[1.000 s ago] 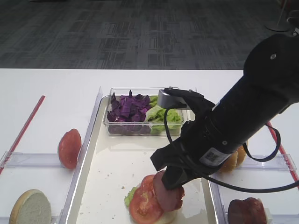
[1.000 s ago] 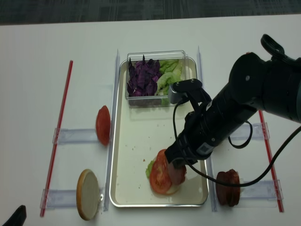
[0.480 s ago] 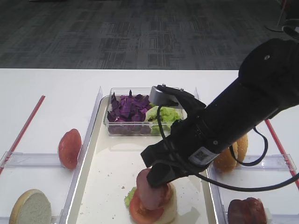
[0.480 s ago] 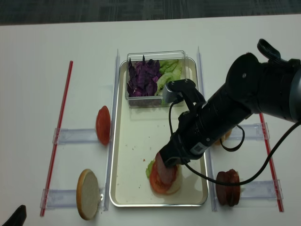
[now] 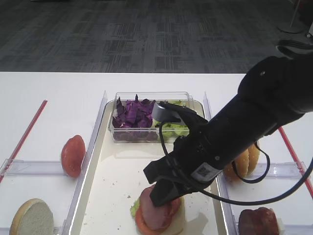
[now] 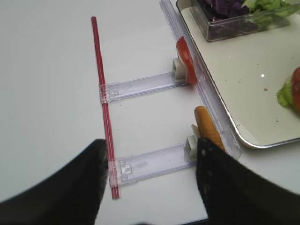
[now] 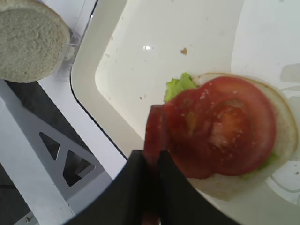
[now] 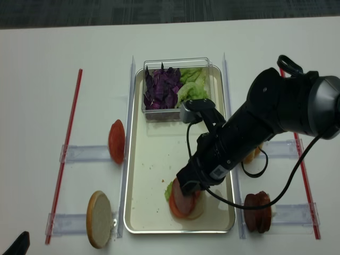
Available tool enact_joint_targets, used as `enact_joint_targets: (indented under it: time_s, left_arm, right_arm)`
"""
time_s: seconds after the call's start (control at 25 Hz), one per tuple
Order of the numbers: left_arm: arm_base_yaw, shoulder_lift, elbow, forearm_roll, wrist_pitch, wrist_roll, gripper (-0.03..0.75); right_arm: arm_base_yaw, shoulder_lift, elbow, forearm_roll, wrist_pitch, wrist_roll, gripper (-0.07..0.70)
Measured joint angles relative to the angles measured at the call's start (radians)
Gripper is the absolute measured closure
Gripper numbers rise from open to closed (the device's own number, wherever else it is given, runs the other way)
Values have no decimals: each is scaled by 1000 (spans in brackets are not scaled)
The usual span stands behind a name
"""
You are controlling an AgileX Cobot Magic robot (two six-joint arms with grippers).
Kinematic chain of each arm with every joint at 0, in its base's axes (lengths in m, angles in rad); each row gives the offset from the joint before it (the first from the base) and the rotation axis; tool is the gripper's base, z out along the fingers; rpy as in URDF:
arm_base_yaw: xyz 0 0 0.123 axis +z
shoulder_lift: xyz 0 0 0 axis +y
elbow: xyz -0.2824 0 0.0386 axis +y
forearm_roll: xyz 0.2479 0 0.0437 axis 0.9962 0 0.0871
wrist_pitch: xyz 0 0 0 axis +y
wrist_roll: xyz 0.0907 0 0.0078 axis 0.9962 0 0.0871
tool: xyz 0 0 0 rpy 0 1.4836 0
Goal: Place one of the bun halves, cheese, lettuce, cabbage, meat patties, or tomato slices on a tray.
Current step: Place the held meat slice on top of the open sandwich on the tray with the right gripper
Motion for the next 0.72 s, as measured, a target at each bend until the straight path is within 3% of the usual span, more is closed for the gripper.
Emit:
enact_joint_targets:
  time_s: [0.72]
  left_arm:
    - [0,0,0,0,0,0,333]
  right_arm:
    - [0,31,-9,10,-29,-31,536]
